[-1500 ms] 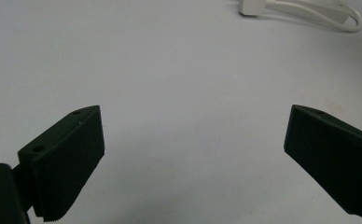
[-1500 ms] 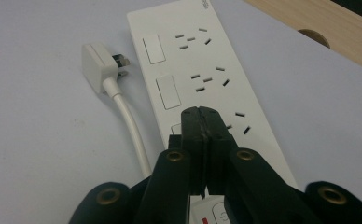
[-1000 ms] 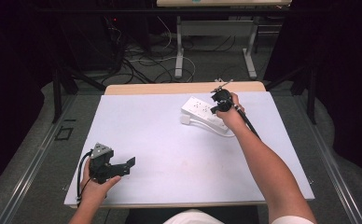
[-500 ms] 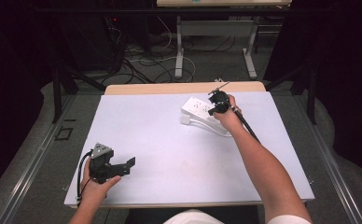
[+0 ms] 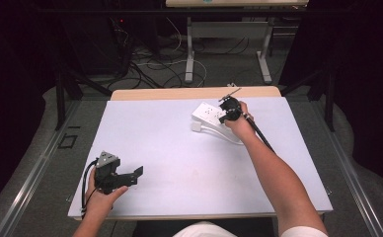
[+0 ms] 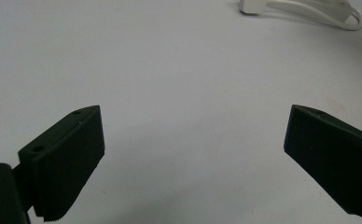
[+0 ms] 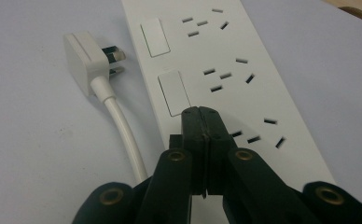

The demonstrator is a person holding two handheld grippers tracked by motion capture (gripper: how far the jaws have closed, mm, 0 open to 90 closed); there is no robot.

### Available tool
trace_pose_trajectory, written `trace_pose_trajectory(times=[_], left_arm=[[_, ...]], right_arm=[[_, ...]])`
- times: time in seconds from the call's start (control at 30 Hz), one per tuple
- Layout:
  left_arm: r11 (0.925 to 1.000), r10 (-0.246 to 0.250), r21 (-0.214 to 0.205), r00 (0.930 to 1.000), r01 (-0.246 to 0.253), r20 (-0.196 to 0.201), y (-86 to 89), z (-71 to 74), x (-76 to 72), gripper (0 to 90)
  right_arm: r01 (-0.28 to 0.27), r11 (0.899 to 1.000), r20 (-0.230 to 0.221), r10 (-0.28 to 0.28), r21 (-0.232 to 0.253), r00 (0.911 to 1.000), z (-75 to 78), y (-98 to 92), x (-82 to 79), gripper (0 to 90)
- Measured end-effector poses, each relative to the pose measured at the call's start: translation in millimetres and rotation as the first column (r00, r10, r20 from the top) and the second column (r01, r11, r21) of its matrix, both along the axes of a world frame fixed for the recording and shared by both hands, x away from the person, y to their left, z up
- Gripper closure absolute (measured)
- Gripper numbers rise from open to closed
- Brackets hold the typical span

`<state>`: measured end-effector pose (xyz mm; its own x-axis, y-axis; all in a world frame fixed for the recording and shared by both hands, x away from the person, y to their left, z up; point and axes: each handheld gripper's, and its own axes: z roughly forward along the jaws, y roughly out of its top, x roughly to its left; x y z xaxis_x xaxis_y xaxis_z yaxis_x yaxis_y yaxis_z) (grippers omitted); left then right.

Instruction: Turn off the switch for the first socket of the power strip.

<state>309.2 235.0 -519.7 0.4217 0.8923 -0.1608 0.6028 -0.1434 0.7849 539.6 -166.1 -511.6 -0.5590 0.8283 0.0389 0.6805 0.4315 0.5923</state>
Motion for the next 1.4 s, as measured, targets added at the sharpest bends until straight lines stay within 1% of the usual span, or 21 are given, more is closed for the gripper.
trace_pose_trajectory(times=[0.03,0.1,0.2,0.27,0.33,0.37,0.47,0.53,0.6,0.67,0.7,0.8,0.87,0.9,1.03,1.17,1.2,1.23,1.3,1.33,1.4], left_arm=[[1.0000,-0.001,0.002,1.0000,0.001,-0.001,0.1,0.0,0.0,4.8],[1.0000,-0.001,0.002,1.0000,0.001,-0.001,0.2,0.0,0.0,4.8],[1.0000,0.000,0.001,1.0000,0.000,-0.001,0.2,0.0,0.0,4.8],[1.0000,0.000,0.001,1.0000,0.000,-0.001,0.1,-0.1,0.0,4.8],[1.0000,-0.001,0.002,1.0000,0.001,-0.001,0.1,-0.1,0.0,4.8],[1.0000,-0.001,0.002,1.0000,0.001,-0.001,0.1,-0.1,0.1,4.8],[1.0000,0.000,0.001,1.0000,0.000,-0.001,0.1,-0.1,0.0,4.8],[1.0000,0.000,0.001,1.0000,0.000,-0.001,0.2,-0.1,0.0,4.8],[1.0000,0.001,0.001,1.0000,-0.001,-0.002,0.1,-0.2,0.0,4.8],[1.0000,0.000,0.000,1.0000,0.000,-0.003,0.0,-0.2,0.0,4.8],[1.0000,-0.003,0.003,1.0000,0.003,-0.005,0.2,0.0,0.0,4.8],[1.0000,-0.001,0.001,1.0000,0.001,-0.004,-0.3,-0.2,0.0,4.8],[1.0000,-0.002,0.002,1.0000,0.002,-0.004,-0.3,-0.1,0.0,4.8],[1.0000,-0.002,0.002,1.0000,0.002,-0.004,-0.3,-0.1,-0.1,4.8],[1.0000,-0.002,0.001,1.0000,0.002,-0.005,-0.4,-0.2,-0.1,4.8],[1.0000,-0.003,0.002,1.0000,0.003,-0.006,-0.6,-0.3,0.0,4.8],[1.0000,-0.003,0.002,1.0000,0.003,-0.006,-0.6,-0.3,-0.1,4.8],[1.0000,-0.004,0.002,1.0000,0.004,-0.005,-0.7,-0.4,0.0,4.8],[1.0000,-0.003,0.003,1.0000,0.003,-0.006,-0.6,-0.3,-0.1,4.8],[1.0000,-0.004,0.002,1.0000,0.004,-0.005,-0.7,-0.4,0.0,4.8],[1.0000,-0.003,0.003,1.0000,0.003,-0.005,-0.6,-0.3,-0.2,4.8]], right_arm=[[-0.021,1.000,0.007,0.021,0.000,0.9997,-1.3,-0.4,0.9,90.0],[-0.018,1.000,0.009,0.018,-0.006,0.9998,-1.6,-0.3,0.8,90.0],[-0.003,1.000,-0.010,0.003,0.008,0.9999,-3.1,1.5,0.1,90.0],[-0.014,1.000,-0.008,0.014,0.002,0.9999,-3.5,1.3,0.5,90.0],[-0.006,1.000,-0.001,0.006,-0.006,1.0000,-4.1,2.2,0.3,90.0],[-0.011,1.000,-0.010,0.011,0.004,0.9999,-4.6,2.4,0.6,90.0],[-0.010,1.000,-0.017,0.010,-0.006,0.9998,-4.6,3.0,0.7,90.0],[-0.023,1.000,-0.002,0.023,-0.006,0.9997,-6.0,1.9,1.2,90.0],[-0.019,1.000,-0.003,0.019,0.001,0.9998,-6.3,2.4,0.7,90.0],[-0.032,0.999,0.004,0.032,-0.008,0.9995,-6.3,1.8,1.4,90.0],[-0.028,0.999,-0.008,0.027,-0.023,0.9996,-4.9,1.8,0.9,90.0],[-0.028,1.000,0.003,0.028,0.001,0.9996,-6.8,2.0,1.3,90.0],[-0.024,1.000,0.004,0.024,-0.002,0.9997,-6.6,2.0,1.1,90.0],[-0.022,1.000,-0.011,0.021,-0.021,0.9997,-5.1,2.0,0.7,90.0],[-0.027,1.000,0.003,0.027,-0.003,0.9996,-6.6,1.9,1.3,90.0],[-0.026,1.000,-0.003,0.026,-0.009,0.9997,-6.2,1.9,1.1,90.0],[-0.038,0.999,0.004,0.038,-0.009,0.9993,-6.6,1.7,1.7,90.0],[-0.004,1.000,-0.021,0.003,-0.014,0.9998,-5.1,3.0,-0.7,90.0],[-0.022,1.000,-0.010,0.022,-0.019,0.9997,-5.5,2.3,0.7,90.0],[-0.016,1.000,0.000,0.016,-0.008,0.9999,-6.6,2.4,0.7,90.0],[-0.019,1.000,-0.003,0.019,-0.005,0.9998,-6.7,2.3,0.8,90.0]])
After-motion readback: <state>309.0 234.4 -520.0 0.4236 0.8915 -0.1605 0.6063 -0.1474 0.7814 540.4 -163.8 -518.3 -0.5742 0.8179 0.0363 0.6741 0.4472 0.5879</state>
